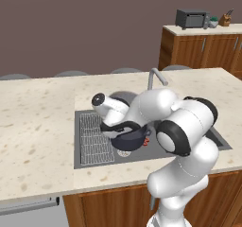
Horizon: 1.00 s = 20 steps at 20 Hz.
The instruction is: Pick the pot and colander and place them in the sink. Then turn on the water.
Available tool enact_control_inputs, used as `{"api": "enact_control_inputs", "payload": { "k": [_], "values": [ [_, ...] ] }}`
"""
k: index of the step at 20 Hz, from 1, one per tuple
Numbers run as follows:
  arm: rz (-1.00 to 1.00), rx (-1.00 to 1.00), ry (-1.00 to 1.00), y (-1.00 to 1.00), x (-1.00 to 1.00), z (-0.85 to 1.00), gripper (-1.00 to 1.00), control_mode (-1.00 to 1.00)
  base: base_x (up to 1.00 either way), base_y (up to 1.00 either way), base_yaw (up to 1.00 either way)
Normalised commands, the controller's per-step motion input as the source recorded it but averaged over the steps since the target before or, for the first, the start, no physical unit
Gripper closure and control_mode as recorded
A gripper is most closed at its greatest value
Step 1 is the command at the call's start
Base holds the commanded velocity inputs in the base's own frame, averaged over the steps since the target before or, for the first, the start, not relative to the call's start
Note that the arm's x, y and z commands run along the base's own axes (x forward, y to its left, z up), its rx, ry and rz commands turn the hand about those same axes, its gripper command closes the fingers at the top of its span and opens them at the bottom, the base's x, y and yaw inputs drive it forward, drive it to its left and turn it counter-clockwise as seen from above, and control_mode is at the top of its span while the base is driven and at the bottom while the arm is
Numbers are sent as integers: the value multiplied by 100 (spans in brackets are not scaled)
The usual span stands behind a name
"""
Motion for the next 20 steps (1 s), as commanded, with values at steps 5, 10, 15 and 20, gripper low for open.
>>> {"api": "enact_control_inputs", "payload": {
  "k": [5,10,15,20],
  "values": [
    [0,0,2,-1,0,-23,100,-100,0,0,0],
    [0,-5,16,0,0,-25,100,-100,0,0,0],
    [0,-1,9,-1,-5,-9,100,-100,0,0,0],
    [0,0,4,-1,-20,-8,100,-100,0,0,0]
  ]
}}
